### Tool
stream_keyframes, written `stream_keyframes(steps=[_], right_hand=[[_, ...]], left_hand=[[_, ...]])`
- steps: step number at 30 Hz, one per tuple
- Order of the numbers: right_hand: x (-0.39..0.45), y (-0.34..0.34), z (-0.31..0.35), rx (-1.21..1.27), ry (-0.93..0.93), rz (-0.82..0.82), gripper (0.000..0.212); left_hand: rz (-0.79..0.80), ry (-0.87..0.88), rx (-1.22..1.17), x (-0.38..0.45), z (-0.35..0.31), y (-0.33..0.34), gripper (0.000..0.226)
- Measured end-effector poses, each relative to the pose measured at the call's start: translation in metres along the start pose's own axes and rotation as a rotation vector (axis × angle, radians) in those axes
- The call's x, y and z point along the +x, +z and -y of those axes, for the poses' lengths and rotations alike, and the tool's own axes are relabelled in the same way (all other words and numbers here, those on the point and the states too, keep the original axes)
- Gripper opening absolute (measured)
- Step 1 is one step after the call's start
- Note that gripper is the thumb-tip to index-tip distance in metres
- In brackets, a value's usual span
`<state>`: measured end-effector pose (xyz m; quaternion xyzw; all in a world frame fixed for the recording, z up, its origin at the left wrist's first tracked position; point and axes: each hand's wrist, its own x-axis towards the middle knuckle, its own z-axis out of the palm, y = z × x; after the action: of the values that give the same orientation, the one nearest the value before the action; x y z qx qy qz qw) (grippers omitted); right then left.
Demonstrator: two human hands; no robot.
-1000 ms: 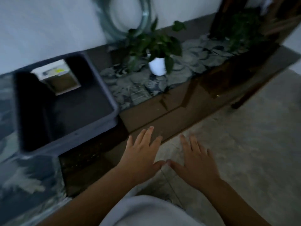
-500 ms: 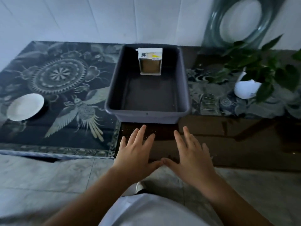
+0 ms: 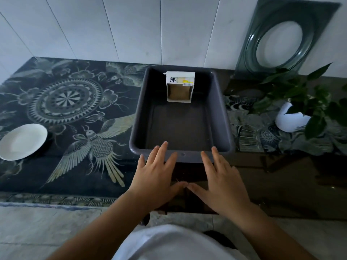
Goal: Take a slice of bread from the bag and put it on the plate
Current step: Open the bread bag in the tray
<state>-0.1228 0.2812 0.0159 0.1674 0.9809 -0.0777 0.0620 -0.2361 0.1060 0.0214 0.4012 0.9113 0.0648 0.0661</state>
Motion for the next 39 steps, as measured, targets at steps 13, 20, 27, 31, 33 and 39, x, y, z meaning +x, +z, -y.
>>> stream_keyframes(steps=[13,20,27,31,33,39], right_hand=[[0.092,-0.02,-0.017,0.011,-0.029,-0.039,0.102],[0.189,-0.038,-0.034,0.001,-0.06,-0.037,0.103],[0.325,-0.049,-0.049,0.099,-0.095,-0.065,0.105],[0.397,-0.05,-0.056,0.092,-0.098,-0.12,0.102],[0.43,-0.049,-0.061,0.079,-0.112,-0.155,0.09],[0.496,-0.045,-0.073,-0.031,-0.176,-0.183,0.043]], left_hand=[[0.002,-0.046,-0.052,0.086,0.025,-0.018,0.1],[-0.009,-0.067,0.0,0.176,0.052,-0.025,0.096],[-0.081,-0.1,0.042,0.293,0.093,-0.035,0.089],[-0.111,-0.032,0.031,0.36,0.115,-0.04,0.075],[-0.124,0.007,0.024,0.389,0.122,-0.038,0.068],[-0.143,0.042,0.044,0.455,0.141,-0.02,0.055]])
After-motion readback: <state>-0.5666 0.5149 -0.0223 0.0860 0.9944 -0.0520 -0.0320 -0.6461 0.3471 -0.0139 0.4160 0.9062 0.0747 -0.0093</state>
